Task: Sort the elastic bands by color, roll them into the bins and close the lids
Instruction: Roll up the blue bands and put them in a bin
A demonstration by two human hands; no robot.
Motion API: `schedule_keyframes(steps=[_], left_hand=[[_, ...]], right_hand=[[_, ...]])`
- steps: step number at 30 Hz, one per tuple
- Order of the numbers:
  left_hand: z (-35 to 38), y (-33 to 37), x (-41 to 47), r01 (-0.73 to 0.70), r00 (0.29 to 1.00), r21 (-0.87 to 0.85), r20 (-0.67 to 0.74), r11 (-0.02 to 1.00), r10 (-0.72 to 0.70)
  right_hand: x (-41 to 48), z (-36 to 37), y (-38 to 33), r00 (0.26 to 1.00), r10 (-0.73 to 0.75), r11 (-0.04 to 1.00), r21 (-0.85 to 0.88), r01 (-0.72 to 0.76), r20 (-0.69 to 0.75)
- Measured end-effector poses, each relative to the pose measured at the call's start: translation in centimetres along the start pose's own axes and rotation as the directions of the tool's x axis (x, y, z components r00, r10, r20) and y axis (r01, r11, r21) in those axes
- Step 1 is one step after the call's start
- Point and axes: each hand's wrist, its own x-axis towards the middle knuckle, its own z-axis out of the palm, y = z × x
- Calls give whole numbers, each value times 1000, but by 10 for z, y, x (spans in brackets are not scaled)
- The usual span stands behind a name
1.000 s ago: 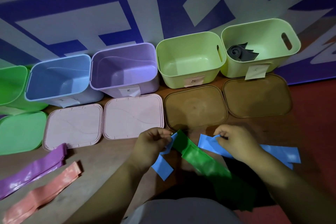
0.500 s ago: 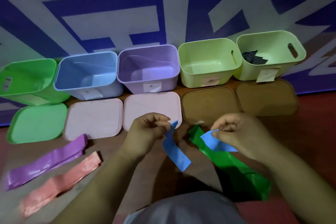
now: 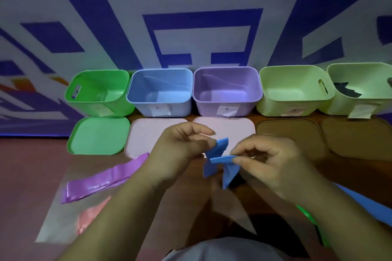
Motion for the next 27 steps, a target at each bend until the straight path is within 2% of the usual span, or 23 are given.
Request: schedule_keyframes(steps=[7,9,15,20,27], left_hand=[[-37,8,-7,56,998,-129,-5,990,-57],[-45,10,-10,70,998,-165,17,984,-68],[-58,9,-14,92,994,-211,68,973,-80],[-63,4,-14,109,990,-213,111,971,-87],[-63,1,-14,120,988,-201,122,972,-96]], right_hand=[[18,34,-28,998,-68,997,19,68,-19],[22,42,-32,996,-65,998,21,66,-67],[26,64,-35,974,-18,999,25,25,-227],[26,76,-36,957,62,994,101,-35,-284],[24,81,-38,943,104,985,166,-53,-317]])
